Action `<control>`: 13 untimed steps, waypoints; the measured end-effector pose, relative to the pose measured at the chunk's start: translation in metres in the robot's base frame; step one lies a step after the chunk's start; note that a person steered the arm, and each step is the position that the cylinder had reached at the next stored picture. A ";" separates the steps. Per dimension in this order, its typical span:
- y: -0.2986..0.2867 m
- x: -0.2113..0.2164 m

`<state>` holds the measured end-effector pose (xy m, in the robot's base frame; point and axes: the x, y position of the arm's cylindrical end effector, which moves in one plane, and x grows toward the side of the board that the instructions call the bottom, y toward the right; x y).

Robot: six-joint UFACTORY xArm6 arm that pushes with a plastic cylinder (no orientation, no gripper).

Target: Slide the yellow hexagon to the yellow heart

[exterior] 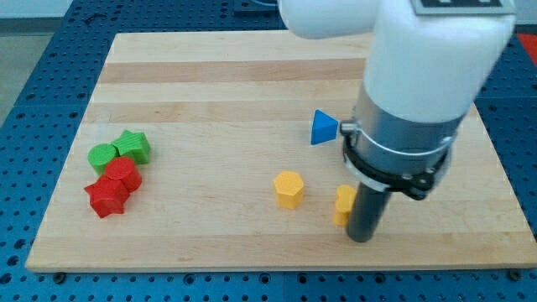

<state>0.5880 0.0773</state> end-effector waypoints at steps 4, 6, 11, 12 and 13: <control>-0.138 -0.052; -0.079 -0.092; -0.115 -0.086; -0.114 -0.075; -0.067 -0.050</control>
<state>0.5377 0.0101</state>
